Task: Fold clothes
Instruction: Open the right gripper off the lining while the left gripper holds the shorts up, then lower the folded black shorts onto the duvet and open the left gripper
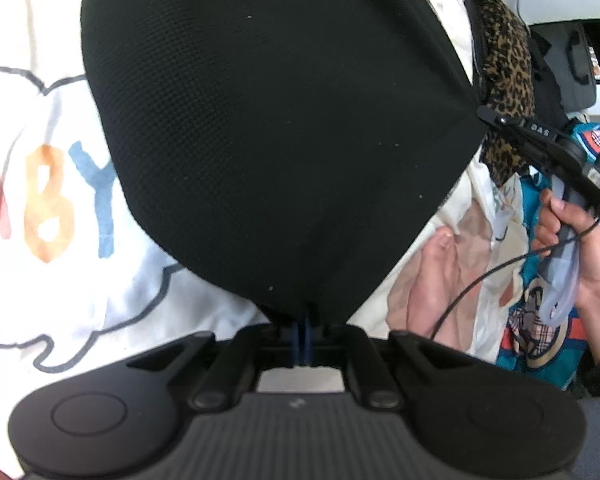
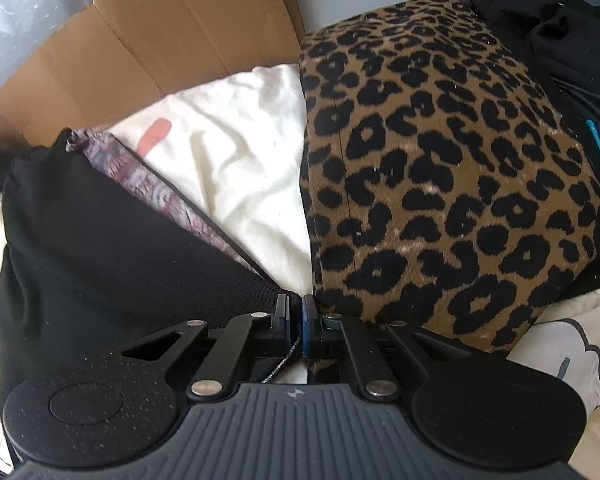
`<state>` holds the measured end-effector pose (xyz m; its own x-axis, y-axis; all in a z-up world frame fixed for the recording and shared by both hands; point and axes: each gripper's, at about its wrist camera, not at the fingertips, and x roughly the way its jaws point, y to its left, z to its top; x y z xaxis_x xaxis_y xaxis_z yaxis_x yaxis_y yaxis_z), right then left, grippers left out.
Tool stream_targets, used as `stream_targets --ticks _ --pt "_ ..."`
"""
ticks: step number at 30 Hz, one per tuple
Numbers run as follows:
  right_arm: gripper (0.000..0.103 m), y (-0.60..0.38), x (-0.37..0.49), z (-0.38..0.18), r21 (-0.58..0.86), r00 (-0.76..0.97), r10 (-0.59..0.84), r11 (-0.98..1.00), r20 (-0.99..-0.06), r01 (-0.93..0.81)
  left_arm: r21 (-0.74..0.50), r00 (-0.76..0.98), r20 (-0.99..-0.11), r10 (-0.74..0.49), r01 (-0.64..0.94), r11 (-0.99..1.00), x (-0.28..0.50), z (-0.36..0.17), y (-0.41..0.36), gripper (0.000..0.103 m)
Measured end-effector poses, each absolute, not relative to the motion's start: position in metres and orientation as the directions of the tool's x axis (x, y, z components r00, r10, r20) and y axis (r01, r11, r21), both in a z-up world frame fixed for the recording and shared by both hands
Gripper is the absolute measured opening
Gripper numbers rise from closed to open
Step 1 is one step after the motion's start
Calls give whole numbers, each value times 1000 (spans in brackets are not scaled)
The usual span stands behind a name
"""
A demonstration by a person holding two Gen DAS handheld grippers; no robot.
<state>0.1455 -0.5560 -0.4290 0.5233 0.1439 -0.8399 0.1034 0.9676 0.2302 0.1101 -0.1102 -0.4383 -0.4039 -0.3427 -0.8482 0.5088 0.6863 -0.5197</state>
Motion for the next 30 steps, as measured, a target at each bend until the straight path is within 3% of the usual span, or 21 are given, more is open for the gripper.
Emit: stream_targets --ticks 8,10,15,30 --pt "12 -551 148 -425 226 523 114 962 -845 155 -474 -411 -868 -279 516 714 119 -436 -106 10" --pt "13 -552 146 -418 246 539 126 956 -833 157 -456 -417 -874 -249 528 717 123 -431 -106 17" --pt "35 -555 139 -402 294 585 166 947 -794 130 -407 -413 -893 -180 568 715 133 -416 -110 27" --pt "39 -551 125 -395 366 629 265 930 -731 34 -314 -398 -917 -39 656 686 148 -354 -147 40"
